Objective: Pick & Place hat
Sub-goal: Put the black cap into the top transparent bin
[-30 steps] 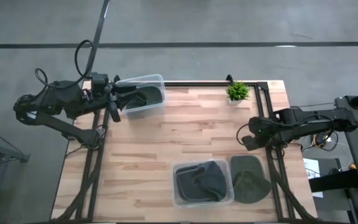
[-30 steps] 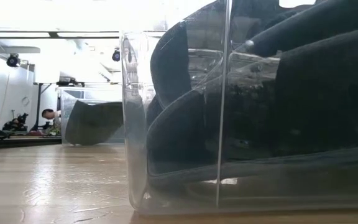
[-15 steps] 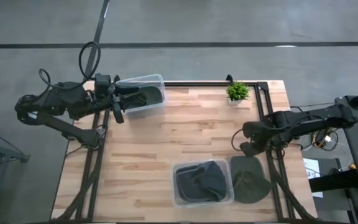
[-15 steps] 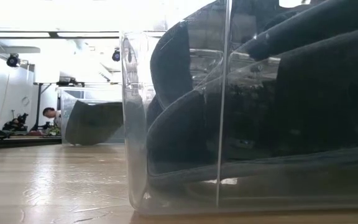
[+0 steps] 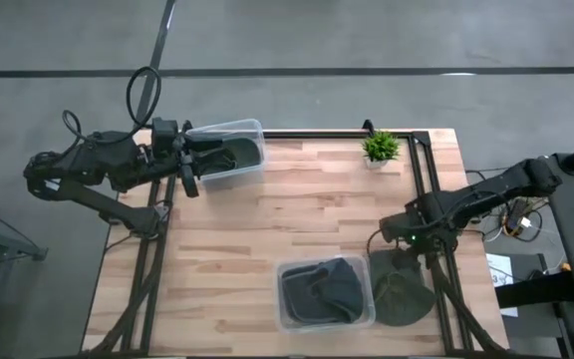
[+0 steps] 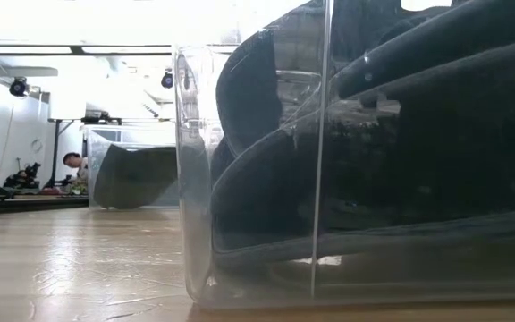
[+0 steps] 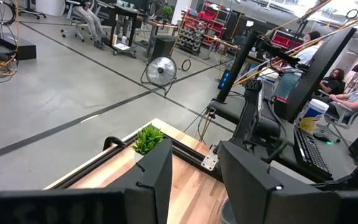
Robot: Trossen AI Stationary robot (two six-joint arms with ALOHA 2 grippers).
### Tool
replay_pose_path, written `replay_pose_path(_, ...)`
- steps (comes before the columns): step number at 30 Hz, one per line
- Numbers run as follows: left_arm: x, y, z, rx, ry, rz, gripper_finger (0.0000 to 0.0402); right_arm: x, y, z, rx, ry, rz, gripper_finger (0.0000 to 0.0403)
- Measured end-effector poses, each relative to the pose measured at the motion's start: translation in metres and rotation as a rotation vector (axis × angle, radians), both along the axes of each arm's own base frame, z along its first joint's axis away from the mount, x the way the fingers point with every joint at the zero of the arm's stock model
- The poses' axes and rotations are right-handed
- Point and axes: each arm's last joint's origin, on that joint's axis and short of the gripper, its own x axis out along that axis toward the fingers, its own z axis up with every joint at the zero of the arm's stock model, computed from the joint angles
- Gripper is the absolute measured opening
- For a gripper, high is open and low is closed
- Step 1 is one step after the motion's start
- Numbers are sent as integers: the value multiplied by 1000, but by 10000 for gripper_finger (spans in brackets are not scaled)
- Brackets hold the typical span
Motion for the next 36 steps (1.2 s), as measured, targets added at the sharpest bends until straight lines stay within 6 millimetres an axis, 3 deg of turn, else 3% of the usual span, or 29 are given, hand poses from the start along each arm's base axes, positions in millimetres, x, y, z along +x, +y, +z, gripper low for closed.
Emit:
replay_pose_path(6, 0, 0, 0, 0, 0, 0, 128, 1, 18, -8, -13, 100, 40, 176)
replay_pose_path(21, 0, 0, 0, 18, 8, -1, 128, 26, 47, -32, -100, 60, 64, 176)
replay_pose_path(36, 0, 0, 0, 8, 4, -10, 128, 34, 43, -29, -191, -32, 208, 176)
